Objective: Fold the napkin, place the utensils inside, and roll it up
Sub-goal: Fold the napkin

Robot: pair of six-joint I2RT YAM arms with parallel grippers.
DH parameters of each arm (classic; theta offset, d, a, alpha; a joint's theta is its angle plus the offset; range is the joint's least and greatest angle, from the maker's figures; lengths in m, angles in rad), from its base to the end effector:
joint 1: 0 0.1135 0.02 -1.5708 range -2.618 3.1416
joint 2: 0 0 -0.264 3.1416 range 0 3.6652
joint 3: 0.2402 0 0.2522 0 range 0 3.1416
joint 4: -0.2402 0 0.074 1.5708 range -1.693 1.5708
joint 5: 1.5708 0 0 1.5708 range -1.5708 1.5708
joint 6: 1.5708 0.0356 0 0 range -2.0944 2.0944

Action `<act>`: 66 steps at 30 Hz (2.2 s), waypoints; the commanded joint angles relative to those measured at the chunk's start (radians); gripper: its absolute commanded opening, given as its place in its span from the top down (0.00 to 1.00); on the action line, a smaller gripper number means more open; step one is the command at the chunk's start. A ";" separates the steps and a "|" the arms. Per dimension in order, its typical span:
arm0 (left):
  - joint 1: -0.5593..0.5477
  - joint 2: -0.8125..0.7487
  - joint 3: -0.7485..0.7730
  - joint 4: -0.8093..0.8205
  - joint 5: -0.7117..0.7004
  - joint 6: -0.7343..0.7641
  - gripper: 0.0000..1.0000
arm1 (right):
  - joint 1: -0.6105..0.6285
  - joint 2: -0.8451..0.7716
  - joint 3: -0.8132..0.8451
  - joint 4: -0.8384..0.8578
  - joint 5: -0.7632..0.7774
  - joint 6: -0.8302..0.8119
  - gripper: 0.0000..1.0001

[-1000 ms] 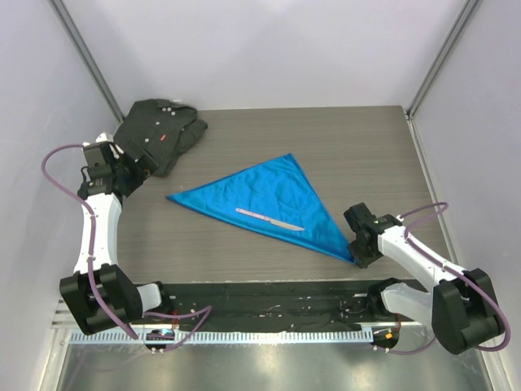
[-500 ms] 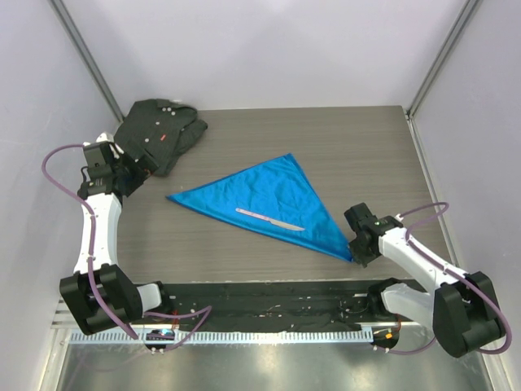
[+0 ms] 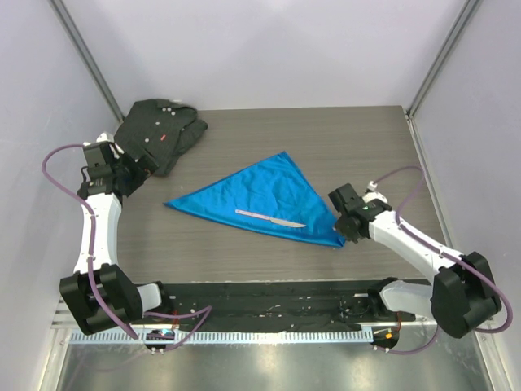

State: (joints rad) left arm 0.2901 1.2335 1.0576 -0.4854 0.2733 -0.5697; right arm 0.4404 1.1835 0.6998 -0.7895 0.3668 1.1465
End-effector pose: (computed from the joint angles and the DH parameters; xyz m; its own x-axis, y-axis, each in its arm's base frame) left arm 0.2612 0.0680 0.3123 -0.4571 -0.6784 -0.5751 -0.3775 0.7335 -0.5653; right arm 0.1832 0.0722 0.1946 -0.6320 0.6426 -0.4332 0.6635 0.7375 0.1261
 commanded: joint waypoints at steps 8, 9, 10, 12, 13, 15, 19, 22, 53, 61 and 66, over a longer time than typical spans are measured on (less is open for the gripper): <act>0.006 0.017 0.007 0.039 0.012 -0.009 0.00 | 0.277 0.208 0.266 0.263 0.132 -0.208 0.99; 0.006 0.021 0.007 0.038 0.012 -0.009 0.00 | 0.288 0.231 0.295 0.283 0.115 -0.221 0.99; 0.007 0.023 0.005 0.039 0.012 -0.009 0.00 | 0.300 0.270 0.311 0.301 0.106 -0.241 0.99; 0.006 0.026 0.007 0.038 0.012 -0.010 0.00 | 0.331 0.316 0.357 0.348 0.087 -0.260 0.99; 0.006 0.030 0.005 0.039 0.012 -0.009 0.00 | 0.342 0.361 0.372 0.360 0.072 -0.267 0.99; 0.006 0.030 0.004 0.039 0.010 -0.009 0.00 | 0.377 0.402 0.423 0.386 0.063 -0.284 0.99; 0.004 0.032 0.005 0.039 0.006 -0.009 0.00 | 0.426 0.498 0.490 0.424 0.028 -0.303 0.99; 0.006 0.034 0.004 0.039 0.006 -0.009 0.00 | 0.457 0.551 0.529 0.458 0.011 -0.310 0.99; 0.007 0.067 -0.019 0.064 0.011 -0.010 0.00 | 0.538 0.630 0.647 0.549 -0.086 -0.478 0.40; 0.015 0.101 -0.070 0.082 -0.048 -0.021 0.00 | 0.480 0.453 0.555 0.595 -0.147 -0.504 0.39; 0.052 0.118 -0.143 0.140 -0.002 -0.090 0.04 | 0.380 0.320 0.446 0.638 -0.245 -0.505 0.40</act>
State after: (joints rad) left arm 0.3107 1.3354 0.9535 -0.4229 0.2474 -0.5972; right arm 0.9001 1.6066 1.2198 -0.2180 0.1982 0.6552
